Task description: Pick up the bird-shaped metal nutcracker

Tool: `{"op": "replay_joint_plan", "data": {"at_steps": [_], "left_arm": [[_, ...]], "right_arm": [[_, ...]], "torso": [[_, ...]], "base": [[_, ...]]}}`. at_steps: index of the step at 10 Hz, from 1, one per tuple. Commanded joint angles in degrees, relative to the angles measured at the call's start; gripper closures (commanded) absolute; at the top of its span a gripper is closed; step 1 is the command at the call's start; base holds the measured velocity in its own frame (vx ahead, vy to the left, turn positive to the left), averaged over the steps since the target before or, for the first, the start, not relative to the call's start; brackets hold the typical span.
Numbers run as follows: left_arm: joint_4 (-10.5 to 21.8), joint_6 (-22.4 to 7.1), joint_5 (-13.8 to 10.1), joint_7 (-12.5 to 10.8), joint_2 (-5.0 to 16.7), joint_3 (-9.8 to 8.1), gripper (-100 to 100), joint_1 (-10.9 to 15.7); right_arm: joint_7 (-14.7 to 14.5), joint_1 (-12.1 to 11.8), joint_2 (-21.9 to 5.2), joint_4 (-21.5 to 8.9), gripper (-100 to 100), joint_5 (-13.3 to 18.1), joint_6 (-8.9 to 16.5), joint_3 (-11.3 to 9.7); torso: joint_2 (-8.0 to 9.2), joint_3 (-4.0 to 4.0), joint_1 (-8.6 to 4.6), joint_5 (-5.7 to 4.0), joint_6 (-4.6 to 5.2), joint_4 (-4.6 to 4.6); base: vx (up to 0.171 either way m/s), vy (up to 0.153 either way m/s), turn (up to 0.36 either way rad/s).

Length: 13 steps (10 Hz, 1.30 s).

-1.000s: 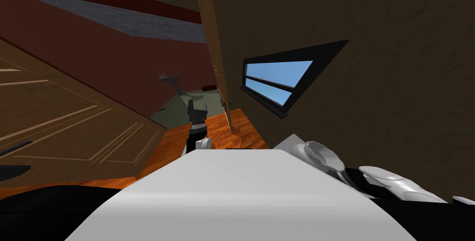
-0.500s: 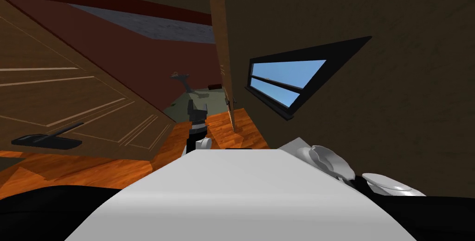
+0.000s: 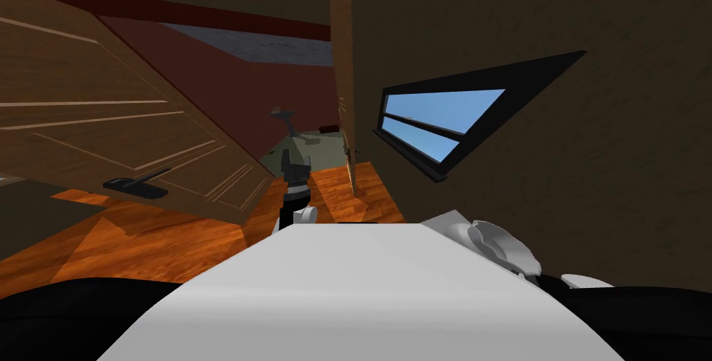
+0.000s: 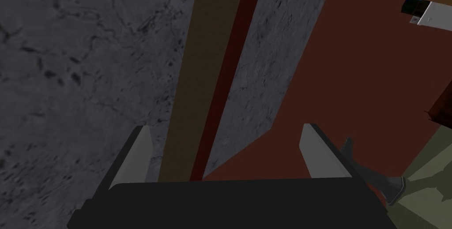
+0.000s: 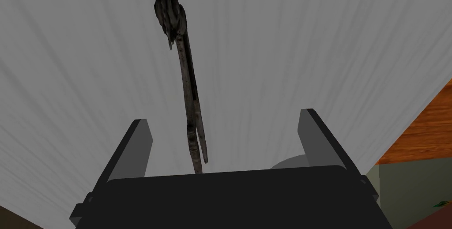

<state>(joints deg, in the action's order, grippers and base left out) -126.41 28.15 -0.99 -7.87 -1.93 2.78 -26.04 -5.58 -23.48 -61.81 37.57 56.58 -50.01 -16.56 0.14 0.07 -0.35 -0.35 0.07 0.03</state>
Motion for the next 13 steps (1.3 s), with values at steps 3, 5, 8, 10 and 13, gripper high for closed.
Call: {"op": "replay_joint_plan", "data": {"at_steps": [3, 5, 8, 10, 13], "left_arm": [[0.00, 0.00, 0.00, 0.00, 0.00, 0.01, 0, 0.02], [0.00, 0.00, 0.00, 0.00, 0.00, 0.00, 0, 0.00], [0.00, 0.00, 0.00, 0.00, 0.00, 0.00, 0, 0.01], [0.00, 0.00, 0.00, 0.00, 0.00, 0.00, 0, -0.01], [0.00, 0.00, 0.00, 0.00, 0.00, 0.00, 0, -0.01]], "right_arm": [[2.53, -3.36, 0.96, 0.86, -100, 2.89, 0.79, 5.85], [2.53, -5.34, 0.96, 2.23, -100, 2.89, 0.79, 7.95], [4.33, -9.15, 2.28, 3.65, -100, 5.73, 0.98, 13.66], [4.59, -8.99, 2.35, 3.29, -100, 5.80, 1.29, 13.22], [4.39, -8.94, 2.35, 3.15, 100, 5.83, 1.13, 13.26]], "torso": [[-0.03, -0.02, 0.01, -0.01, -0.12, -0.01], [0.00, 0.00, 0.00, 0.00, 0.01, 0.00], [0.05, 0.03, 0.03, 0.01, -0.03, 0.01], [-0.12, -0.07, -0.02, -0.01, 0.00, -0.02], [-0.20, -0.11, -0.01, -0.01, 0.01, -0.04]], "base": [[-0.048, 0.000, 0.185], [-0.026, 0.000, -0.027], [-0.056, 0.008, 0.197], [-0.004, 0.001, -0.022], [0.000, 0.000, 0.000]]}}
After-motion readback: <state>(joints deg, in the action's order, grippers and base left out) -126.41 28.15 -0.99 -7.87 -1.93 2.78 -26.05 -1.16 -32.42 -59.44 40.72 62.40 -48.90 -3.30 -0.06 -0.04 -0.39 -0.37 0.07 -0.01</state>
